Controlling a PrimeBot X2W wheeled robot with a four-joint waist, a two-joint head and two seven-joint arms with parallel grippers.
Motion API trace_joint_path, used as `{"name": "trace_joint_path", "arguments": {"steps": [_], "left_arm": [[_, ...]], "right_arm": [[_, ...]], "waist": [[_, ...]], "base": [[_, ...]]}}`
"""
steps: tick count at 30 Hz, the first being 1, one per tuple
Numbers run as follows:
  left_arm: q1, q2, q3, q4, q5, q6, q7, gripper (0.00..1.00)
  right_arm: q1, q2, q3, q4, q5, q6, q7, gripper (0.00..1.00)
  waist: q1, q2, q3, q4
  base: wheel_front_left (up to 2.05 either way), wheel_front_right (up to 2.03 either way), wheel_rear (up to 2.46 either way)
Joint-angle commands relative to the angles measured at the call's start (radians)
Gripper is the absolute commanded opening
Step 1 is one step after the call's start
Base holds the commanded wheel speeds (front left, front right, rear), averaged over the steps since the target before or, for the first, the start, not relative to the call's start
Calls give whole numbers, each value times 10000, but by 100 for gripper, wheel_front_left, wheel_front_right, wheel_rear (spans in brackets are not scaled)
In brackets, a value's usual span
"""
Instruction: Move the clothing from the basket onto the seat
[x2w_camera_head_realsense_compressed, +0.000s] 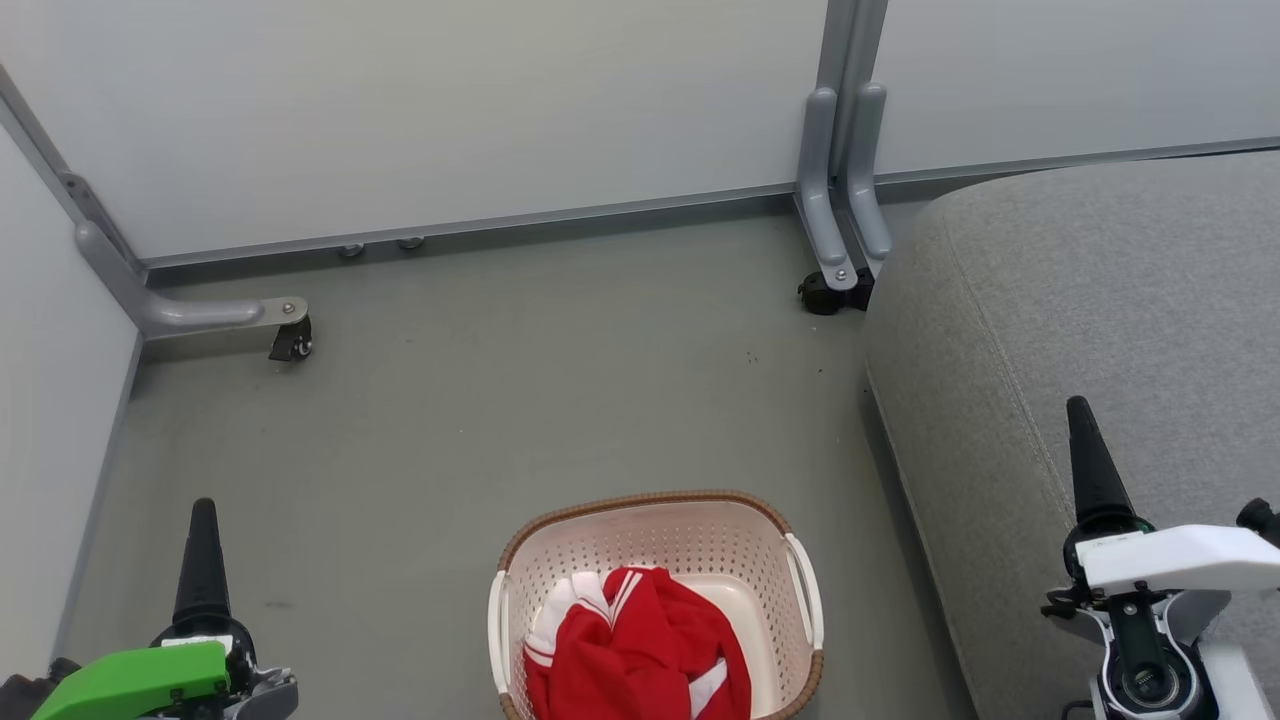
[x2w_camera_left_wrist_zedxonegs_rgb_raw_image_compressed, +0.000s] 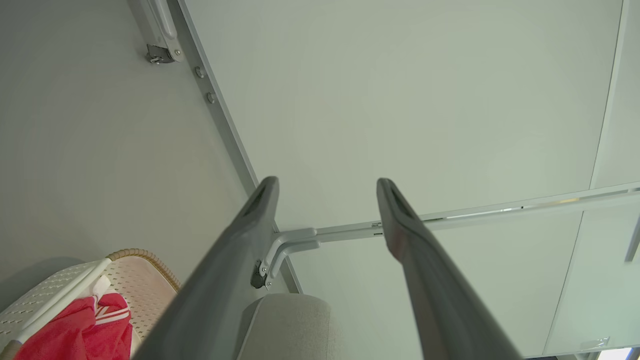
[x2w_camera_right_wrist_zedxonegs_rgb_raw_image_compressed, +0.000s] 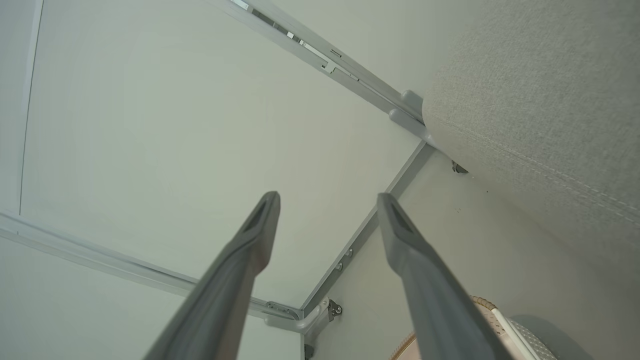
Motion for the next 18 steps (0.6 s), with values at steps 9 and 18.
{"name": "trace_joint_path", "arguments": {"steps": [9, 18], "left_arm": [[62, 76, 167, -666, 1382, -33, -381, 100], [245, 83, -10, -1240, 3259, -38, -673, 100]], "right_arm": [[-295, -125, 623, -1083, -2784, 4, -395, 100], [-359, -350, 1149, -1453, -4746, 5, -693, 100]], "waist": [[0, -1, -57, 55], [0, -1, -56, 105]], "base": [[0, 0, 0], [0, 0, 0]]}}
